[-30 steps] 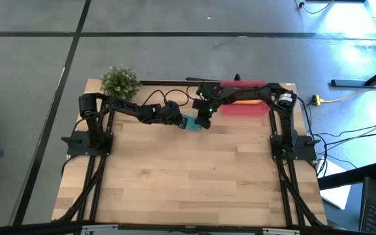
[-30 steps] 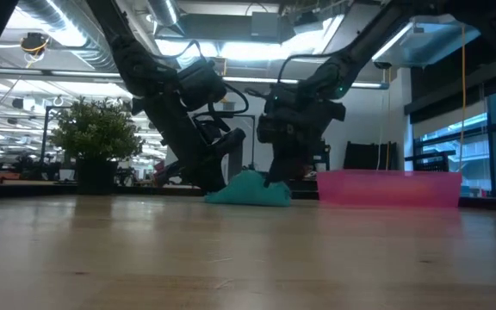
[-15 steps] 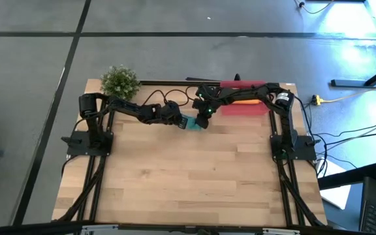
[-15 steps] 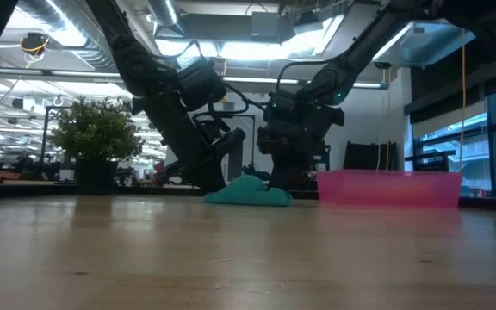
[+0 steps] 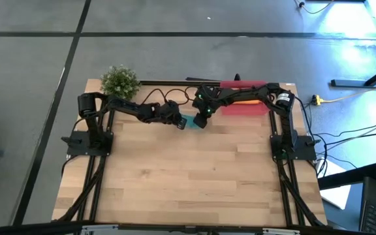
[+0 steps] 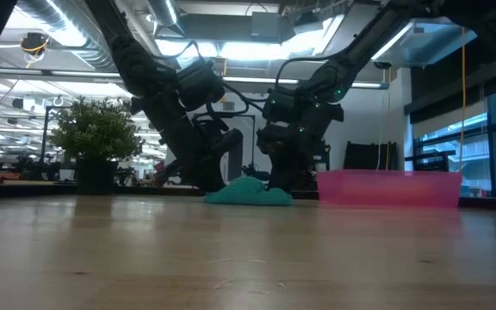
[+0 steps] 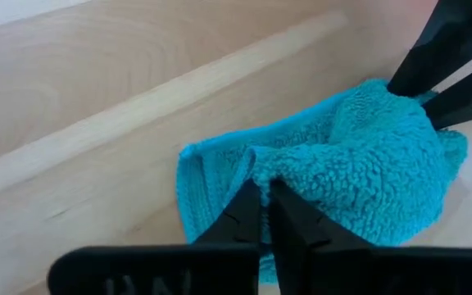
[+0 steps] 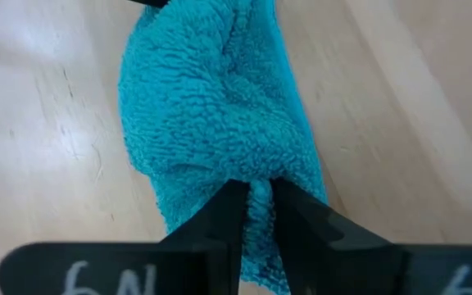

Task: Roll microfiber towels into tight, uniform cylinder then place into a basket
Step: Roll the blue microfiber towel

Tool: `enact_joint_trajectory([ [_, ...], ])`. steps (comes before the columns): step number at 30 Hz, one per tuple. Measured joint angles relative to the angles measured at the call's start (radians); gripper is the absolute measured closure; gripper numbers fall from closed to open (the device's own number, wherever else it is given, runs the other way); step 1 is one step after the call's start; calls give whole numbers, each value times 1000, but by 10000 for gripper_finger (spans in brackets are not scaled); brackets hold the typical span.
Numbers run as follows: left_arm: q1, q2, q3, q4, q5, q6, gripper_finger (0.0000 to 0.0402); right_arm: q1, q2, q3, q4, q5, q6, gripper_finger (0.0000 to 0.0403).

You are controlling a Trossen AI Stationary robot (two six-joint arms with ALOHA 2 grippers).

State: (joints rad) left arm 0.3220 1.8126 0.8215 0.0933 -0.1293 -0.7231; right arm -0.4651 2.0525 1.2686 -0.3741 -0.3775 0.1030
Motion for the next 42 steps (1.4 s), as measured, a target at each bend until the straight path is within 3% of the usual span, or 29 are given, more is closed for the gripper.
enact_joint_trajectory([
  [5,8,0,0,-1,0,26,358,6,0,-2,5,6,1,323],
  [12,47,-19,-2,-3,35,83,296,10,2,-2,-1,17,25,273],
  [23,80,-211,-3,-59,-15,378,294,10,2,-3,0,9,23,248],
  [31,10,-425,-1,-145,34,595,293,14,2,-3,0,10,23,247],
  [37,-58,-591,1,-292,63,630,293,14,2,-3,0,10,23,247],
  [42,-88,-621,1,-444,94,658,293,14,2,-4,4,9,23,247],
])
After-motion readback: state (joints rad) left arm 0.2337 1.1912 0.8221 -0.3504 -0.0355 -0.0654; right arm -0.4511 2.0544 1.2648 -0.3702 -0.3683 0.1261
